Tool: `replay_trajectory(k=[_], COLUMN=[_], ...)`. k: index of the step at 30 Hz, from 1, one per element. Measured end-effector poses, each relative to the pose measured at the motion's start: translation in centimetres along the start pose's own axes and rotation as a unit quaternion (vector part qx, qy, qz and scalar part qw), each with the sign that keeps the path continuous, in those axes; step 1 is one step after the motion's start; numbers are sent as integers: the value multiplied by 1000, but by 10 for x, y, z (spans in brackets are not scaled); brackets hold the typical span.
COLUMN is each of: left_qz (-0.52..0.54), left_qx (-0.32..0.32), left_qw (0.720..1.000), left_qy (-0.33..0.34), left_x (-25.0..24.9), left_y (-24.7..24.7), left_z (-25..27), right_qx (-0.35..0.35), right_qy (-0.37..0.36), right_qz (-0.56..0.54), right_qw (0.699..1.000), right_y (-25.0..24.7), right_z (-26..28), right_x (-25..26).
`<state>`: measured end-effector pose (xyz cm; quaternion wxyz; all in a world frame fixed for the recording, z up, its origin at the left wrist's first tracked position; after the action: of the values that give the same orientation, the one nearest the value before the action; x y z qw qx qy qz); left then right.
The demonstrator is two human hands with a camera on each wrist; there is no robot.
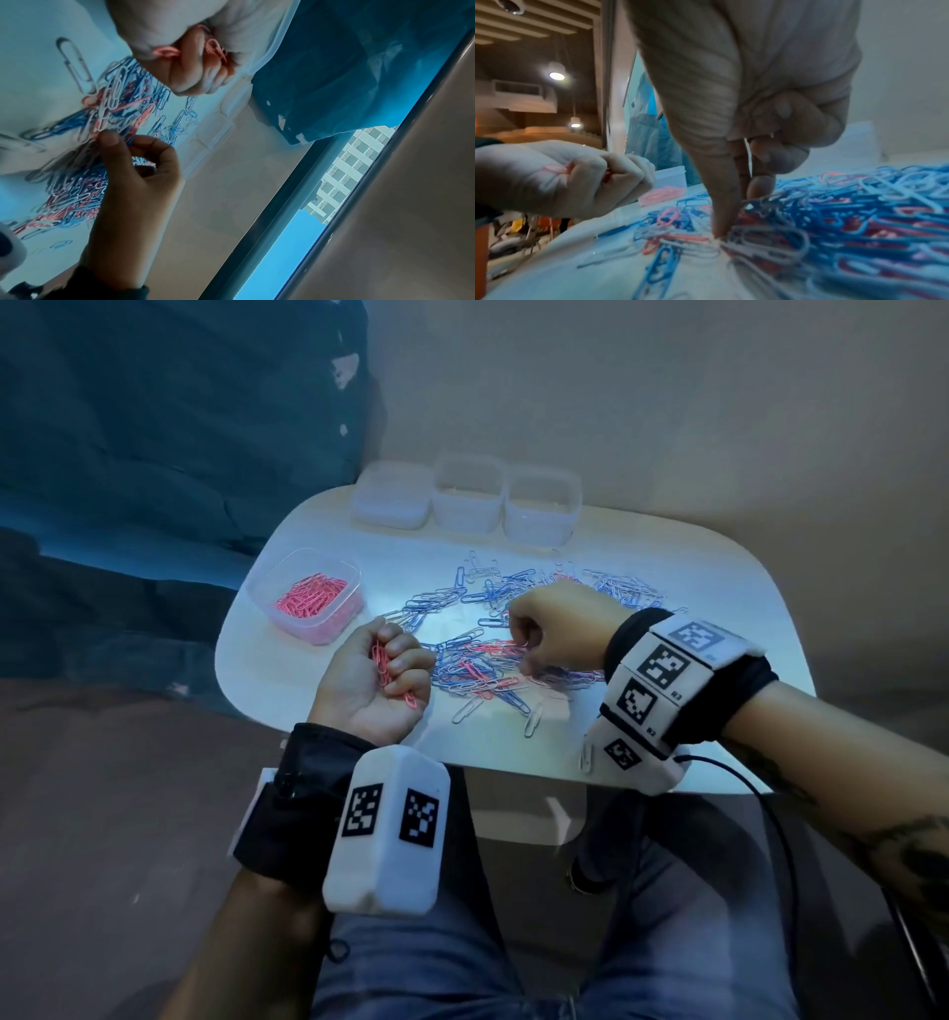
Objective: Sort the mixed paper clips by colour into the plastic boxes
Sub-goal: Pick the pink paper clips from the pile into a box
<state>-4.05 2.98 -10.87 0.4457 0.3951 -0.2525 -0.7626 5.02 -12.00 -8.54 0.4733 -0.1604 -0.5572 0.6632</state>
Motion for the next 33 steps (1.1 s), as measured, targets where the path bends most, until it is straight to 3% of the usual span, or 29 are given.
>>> replay_trajectory(k=[10, 23, 33], left_qz=[15, 8, 6], left_qx=[9, 6, -2], left_qw=[1000, 1000, 1000], left_qy=[-8, -8, 9], left_x=[5, 10, 12], left_y=[4, 9, 8], left_z=[-2, -1, -1], right_qx=[-16, 40, 18], right_qy=[2, 25, 25], right_qz=[-6, 5, -13], right_qw=[1000, 999, 999], right_y=[-1, 3, 5], right_z=[-8, -15, -17], right_x=[6, 15, 13])
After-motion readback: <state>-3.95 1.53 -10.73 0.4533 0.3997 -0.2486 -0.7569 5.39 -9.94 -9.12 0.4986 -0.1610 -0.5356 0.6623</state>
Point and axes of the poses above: each hand's wrist, its own z-axis away from the middle knuckle, its own y-axis out of the palm, x = y × z, the point moved 2 cm from there along -z, towards the middle knuckle, and after that the axes turned 4 degrees about -z, right-handed, at the moved point
